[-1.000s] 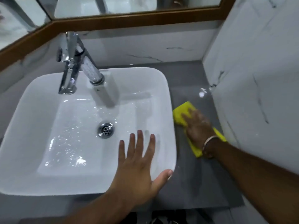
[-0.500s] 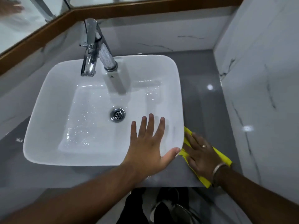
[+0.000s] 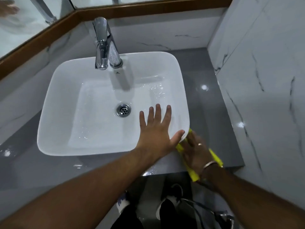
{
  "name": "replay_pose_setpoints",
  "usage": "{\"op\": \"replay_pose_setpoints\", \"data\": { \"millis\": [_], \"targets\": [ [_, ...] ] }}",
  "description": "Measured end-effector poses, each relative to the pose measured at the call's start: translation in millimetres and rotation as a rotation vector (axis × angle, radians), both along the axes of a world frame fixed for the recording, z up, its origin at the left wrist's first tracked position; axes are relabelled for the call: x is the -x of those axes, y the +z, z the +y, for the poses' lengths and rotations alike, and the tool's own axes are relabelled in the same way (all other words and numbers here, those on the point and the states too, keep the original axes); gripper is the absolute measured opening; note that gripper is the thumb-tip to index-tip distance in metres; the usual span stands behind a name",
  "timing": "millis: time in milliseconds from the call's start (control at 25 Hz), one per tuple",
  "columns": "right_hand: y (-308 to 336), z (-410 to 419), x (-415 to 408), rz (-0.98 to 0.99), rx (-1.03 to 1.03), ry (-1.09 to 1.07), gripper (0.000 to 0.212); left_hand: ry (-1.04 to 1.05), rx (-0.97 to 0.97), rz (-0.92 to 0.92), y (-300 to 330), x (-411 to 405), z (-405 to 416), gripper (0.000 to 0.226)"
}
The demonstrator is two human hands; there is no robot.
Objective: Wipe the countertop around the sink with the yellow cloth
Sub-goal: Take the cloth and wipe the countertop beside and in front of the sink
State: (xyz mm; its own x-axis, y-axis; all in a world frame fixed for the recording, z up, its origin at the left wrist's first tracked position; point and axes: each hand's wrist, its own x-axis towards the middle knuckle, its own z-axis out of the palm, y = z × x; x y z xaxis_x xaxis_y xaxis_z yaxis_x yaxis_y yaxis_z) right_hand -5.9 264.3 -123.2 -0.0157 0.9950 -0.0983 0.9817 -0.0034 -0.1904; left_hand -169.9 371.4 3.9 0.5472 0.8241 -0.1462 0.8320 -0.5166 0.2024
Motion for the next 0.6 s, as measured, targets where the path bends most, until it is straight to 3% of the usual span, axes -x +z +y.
{"op": "replay_pose_setpoints", "data": {
  "millis": [40, 120, 200, 280, 440, 600],
  "targets": [
    [-5, -2, -24, -0.046, -0.013, -0.088, 0.06, -0.012, 0.007, -0.008, 0, 4, 0, 0.084],
    [-2, -9, -46, -0.049, 0.04, -0.486, 0.058, -0.073, -0.033, 0.006, 2, 30, 6, 0.083],
    [4, -8, -16, 0.012, 0.018, -0.866, 0.058, -0.096, -0.089, 0.046, -1, 85, 19, 0.084],
    [9, 1, 44, 0.052, -0.024, -1.033, 0.059, -0.026, -0.118, 0.068, -3, 159, 41, 0.085],
    [11, 11, 178, 0.206, 0.113, -0.897, 0.07, 0.058, -0.143, 0.183, 3, 287, 89, 0.087],
    [0, -11, 157, -0.074, 0.219, -0.502, 0.062, -0.053, -0.178, 0.156, 3, 306, 97, 0.084]
  ]
}}
